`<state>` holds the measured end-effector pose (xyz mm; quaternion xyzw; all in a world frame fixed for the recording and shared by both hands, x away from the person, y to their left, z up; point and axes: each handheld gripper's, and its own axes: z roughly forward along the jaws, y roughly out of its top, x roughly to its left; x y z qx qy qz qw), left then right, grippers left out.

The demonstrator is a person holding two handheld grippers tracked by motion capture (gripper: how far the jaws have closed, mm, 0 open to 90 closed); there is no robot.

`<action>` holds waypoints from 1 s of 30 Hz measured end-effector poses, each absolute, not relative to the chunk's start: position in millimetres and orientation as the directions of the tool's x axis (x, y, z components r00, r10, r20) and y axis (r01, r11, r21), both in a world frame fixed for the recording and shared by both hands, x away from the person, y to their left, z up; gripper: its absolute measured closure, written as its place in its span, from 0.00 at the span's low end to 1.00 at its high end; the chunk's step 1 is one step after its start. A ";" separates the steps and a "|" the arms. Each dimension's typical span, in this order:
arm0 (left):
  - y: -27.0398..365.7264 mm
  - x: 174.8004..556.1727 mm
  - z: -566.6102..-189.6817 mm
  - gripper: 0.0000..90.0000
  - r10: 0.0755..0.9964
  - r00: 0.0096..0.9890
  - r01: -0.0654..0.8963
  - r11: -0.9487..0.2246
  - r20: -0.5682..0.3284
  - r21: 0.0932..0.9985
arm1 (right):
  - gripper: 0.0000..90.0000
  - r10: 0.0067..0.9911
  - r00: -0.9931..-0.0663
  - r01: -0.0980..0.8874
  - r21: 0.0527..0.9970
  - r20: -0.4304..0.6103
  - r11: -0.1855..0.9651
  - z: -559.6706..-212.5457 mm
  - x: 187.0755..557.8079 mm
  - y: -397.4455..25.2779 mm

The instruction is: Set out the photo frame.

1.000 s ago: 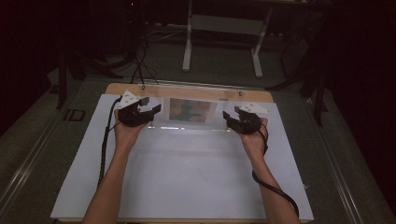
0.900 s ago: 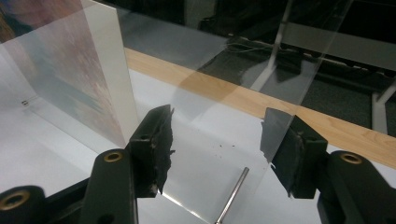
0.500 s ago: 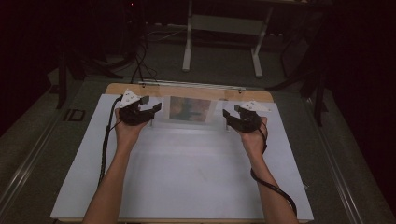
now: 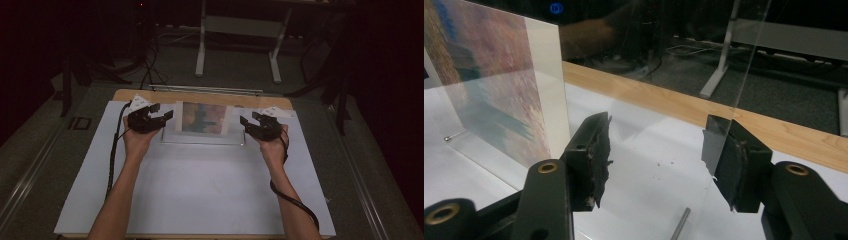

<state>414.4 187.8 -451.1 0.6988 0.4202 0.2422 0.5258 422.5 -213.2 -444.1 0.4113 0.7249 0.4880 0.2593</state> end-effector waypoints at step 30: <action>180.7 377.0 -443.3 0.41 0.840 0.525 0.421 -0.114 -0.139 0.900 | 0.49 0.846 -0.527 0.415 0.892 0.074 0.181 -441.6 384.4 -222.2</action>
